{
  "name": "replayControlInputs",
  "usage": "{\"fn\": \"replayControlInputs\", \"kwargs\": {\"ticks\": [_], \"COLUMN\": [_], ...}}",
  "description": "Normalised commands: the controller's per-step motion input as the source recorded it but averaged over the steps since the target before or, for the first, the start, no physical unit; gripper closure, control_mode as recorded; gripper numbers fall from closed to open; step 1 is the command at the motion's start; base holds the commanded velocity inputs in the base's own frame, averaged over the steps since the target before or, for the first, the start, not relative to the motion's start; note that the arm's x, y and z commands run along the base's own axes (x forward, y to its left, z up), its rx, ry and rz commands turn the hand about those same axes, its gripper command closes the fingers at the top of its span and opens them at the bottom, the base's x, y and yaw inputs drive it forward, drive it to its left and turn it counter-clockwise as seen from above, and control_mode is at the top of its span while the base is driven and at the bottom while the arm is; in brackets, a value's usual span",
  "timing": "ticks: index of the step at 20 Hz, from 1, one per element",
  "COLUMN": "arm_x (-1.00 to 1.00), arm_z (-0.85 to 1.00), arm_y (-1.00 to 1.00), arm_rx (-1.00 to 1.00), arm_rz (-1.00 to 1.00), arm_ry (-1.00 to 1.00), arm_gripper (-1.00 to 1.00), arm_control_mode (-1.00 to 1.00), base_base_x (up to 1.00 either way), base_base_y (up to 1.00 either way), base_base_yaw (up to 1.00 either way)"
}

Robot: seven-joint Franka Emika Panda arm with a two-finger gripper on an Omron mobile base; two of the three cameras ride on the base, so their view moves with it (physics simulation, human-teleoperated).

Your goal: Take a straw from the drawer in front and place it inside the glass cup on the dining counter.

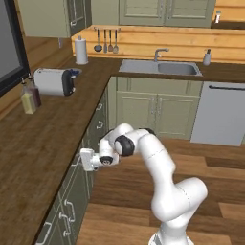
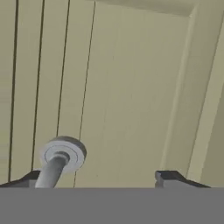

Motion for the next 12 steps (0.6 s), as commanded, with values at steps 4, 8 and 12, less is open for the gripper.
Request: {"fn": "replayControlInputs", "kwargs": {"ticks": [4,8,12], "arm_x": [-0.02,-0.28,-0.54], "arm_z": [-0.21,-0.28,-0.36], "arm_y": [0.63,0.45,-0.11], "arm_rx": [-0.69,-0.93,-0.80], "arm_rz": [-0.08,-0.14,-0.21], "arm_ry": [0.01,0.01,0.00], "arm_gripper": [1.00,1.00,1.00], "arm_control_mode": [-1.00,-1.00,-1.00], "base_base_x": [0.00,0.00,0.00], "base_base_y": [0.00,0.00,0.00], "base_base_yaw": [0.00,0.00,0.00]}}
